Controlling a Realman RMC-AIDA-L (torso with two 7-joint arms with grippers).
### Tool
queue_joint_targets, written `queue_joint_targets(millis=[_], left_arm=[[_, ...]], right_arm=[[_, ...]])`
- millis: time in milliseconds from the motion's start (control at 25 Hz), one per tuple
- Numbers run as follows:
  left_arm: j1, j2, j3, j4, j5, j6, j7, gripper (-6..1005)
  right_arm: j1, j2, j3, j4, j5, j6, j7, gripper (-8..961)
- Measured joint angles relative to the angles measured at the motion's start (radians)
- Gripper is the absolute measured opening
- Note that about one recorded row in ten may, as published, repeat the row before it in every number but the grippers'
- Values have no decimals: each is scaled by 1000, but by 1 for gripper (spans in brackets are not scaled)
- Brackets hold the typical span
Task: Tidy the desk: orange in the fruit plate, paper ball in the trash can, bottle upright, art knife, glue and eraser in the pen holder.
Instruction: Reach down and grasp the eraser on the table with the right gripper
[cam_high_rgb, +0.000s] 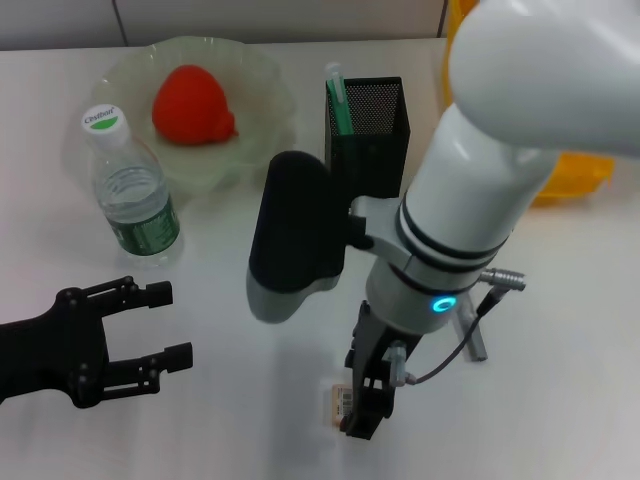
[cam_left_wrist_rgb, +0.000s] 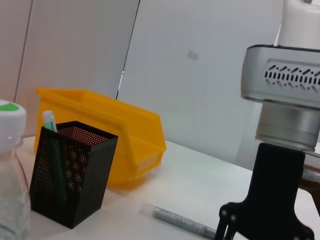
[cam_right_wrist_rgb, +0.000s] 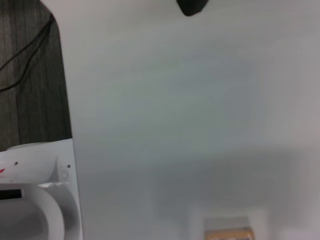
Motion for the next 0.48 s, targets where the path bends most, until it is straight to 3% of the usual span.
queue_joint_targets(millis=[480], left_arm=[[3, 10, 3, 0, 0, 2, -4, 801]], right_arm=[[-14, 0, -52, 19, 2, 91, 4, 689]])
